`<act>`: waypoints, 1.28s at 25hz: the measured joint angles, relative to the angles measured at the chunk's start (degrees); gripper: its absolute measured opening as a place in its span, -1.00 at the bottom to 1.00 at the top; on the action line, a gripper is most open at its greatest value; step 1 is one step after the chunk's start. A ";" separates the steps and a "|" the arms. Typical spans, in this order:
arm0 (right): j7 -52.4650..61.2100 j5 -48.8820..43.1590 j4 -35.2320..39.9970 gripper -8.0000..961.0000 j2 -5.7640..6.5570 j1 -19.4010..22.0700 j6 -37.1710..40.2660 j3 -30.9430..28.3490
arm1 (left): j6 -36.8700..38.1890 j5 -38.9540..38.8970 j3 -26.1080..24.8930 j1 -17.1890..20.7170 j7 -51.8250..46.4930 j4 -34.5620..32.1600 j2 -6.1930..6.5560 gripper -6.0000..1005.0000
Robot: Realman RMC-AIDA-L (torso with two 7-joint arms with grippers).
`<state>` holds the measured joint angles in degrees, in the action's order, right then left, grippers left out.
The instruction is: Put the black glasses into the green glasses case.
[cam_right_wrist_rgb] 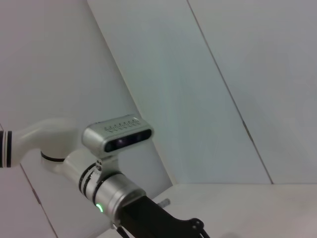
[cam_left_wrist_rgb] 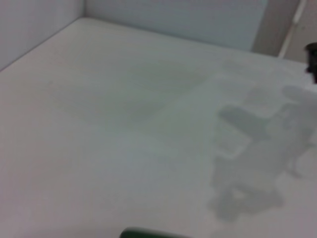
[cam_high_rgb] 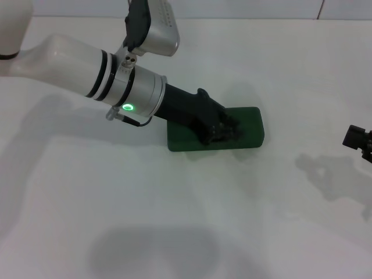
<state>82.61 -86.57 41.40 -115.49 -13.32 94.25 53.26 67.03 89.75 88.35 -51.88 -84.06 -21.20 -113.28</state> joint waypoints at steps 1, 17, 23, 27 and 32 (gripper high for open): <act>0.00 0.00 0.00 -0.59 0.05 0.04 0.04 0.00 | 1.06 -0.13 -0.02 0.91 0.19 -1.82 0.00 -0.52; -0.89 -1.60 -0.01 -0.46 -0.55 -5.93 10.21 4.96 | 41.14 -4.37 -29.76 19.35 3.47 -17.86 0.11 -0.38; -0.77 6.21 0.47 -0.22 -0.53 -9.24 11.99 11.38 | 49.11 -5.52 -31.27 23.33 7.74 -14.69 2.40 -0.05; -0.21 6.63 0.32 0.03 -0.50 -11.51 11.68 11.64 | 48.31 -0.26 -32.22 24.72 12.45 -12.53 1.95 0.03; 0.13 6.66 0.14 0.46 -0.61 -13.85 10.65 13.06 | 46.44 1.24 -32.82 25.00 14.92 -9.84 1.76 0.11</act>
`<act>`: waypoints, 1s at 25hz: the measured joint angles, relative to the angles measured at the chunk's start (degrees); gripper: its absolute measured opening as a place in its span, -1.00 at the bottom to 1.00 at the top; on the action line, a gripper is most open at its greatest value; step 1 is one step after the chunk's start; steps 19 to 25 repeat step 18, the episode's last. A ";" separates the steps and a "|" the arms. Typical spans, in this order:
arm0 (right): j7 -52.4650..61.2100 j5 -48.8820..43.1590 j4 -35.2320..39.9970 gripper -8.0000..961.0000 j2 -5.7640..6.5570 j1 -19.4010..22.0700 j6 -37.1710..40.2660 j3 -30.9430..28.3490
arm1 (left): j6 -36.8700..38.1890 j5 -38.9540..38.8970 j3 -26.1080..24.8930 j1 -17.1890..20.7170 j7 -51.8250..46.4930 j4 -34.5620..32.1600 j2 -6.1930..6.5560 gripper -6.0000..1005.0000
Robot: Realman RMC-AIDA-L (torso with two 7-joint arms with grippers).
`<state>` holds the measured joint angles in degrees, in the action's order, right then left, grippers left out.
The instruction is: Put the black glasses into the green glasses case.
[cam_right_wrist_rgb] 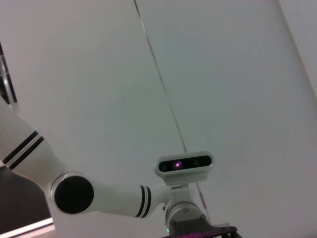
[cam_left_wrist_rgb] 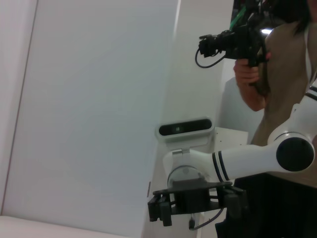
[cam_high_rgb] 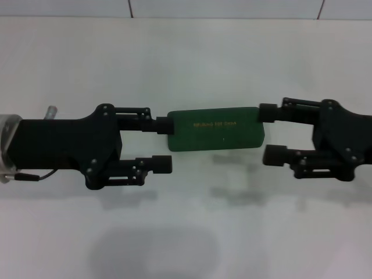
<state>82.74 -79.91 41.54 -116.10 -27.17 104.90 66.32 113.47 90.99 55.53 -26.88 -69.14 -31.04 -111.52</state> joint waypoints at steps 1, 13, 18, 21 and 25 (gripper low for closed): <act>0.24 0.01 -0.01 0.56 0.00 -0.44 -0.40 0.53 | -0.05 0.04 -0.01 0.04 0.08 0.10 0.00 0.12; -5.44 -0.24 0.65 0.56 -0.04 0.36 -1.92 5.64 | -0.04 0.21 0.16 1.75 7.35 0.09 -0.17 0.21; -8.30 -0.12 0.73 0.56 0.12 1.10 -1.88 5.50 | -0.11 0.05 0.12 2.63 9.52 0.09 -0.51 0.21; -8.30 -0.12 0.73 0.56 0.12 1.10 -1.88 5.50 | -0.11 0.05 0.12 2.63 9.52 0.09 -0.51 0.21; -8.30 -0.12 0.73 0.56 0.12 1.10 -1.88 5.50 | -0.11 0.05 0.12 2.63 9.52 0.09 -0.51 0.21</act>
